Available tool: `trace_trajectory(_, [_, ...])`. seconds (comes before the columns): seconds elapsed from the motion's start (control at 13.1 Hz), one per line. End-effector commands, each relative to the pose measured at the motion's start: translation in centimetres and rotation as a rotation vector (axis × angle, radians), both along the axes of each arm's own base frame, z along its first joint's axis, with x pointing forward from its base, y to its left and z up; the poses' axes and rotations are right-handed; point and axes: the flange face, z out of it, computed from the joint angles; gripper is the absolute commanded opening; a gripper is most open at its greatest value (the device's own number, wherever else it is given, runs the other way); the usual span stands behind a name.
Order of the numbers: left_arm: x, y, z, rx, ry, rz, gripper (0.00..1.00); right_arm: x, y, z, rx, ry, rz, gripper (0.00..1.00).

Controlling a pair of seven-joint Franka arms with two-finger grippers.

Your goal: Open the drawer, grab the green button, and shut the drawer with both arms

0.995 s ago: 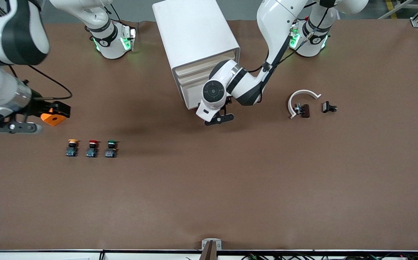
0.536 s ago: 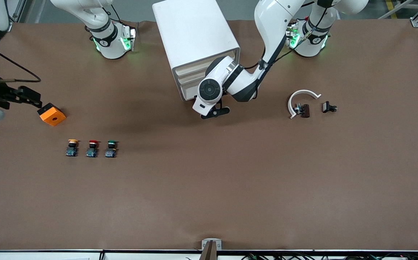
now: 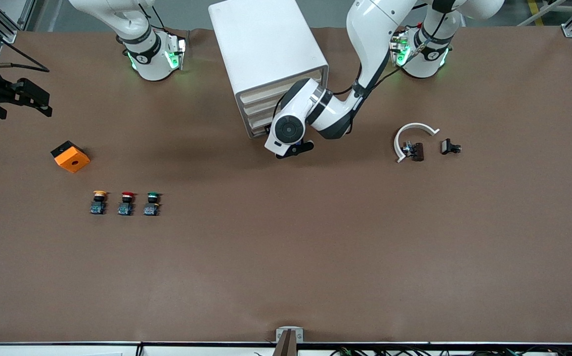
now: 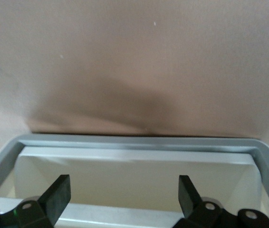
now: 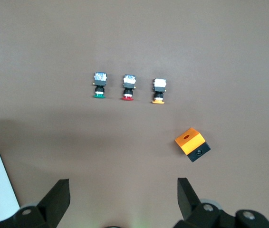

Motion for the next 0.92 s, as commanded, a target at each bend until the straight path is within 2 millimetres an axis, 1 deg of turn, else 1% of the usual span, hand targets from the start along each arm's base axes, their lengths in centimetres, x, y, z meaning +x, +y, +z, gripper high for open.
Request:
trace_trajectory(0.0, [-0.4,-0.4,0.2,-0.007,0.038,0.024,1.0,0.2,0.1,2.3,-0.006,-0.027,0.004,1.0])
trace_trajectory(0.23, [-1.1,-0.8,-0.6,-0.014,0.068,0.035,1.0,0.1,-0.2,3.1,-0.008,-0.034,-0.003,1.0])
trace_trajectory(0.38, [-1.6,-1.1,-0.9,-0.015,0.077,0.035,1.0,0.4,-0.4,3.7,-0.007,-0.053,-0.005,1.0])
trace_trajectory(0.46, [-1.8,-1.2,-1.1,-0.015,0.083,0.038,1.0,0.9,-0.2,3.6,-0.008,-0.053,-0.001,1.0])
trace_trajectory(0.61, [-3.1,-2.0,-1.3,-0.014,0.089,0.02,1.0,1.5,0.2,3.8,-0.009,-0.059,0.008,1.0])
trace_trajectory(0.84, [-3.2,-2.1,-1.5,-0.012,0.09,0.017,1.0,2.0,0.6,3.3,-0.01,-0.053,0.016,1.0])
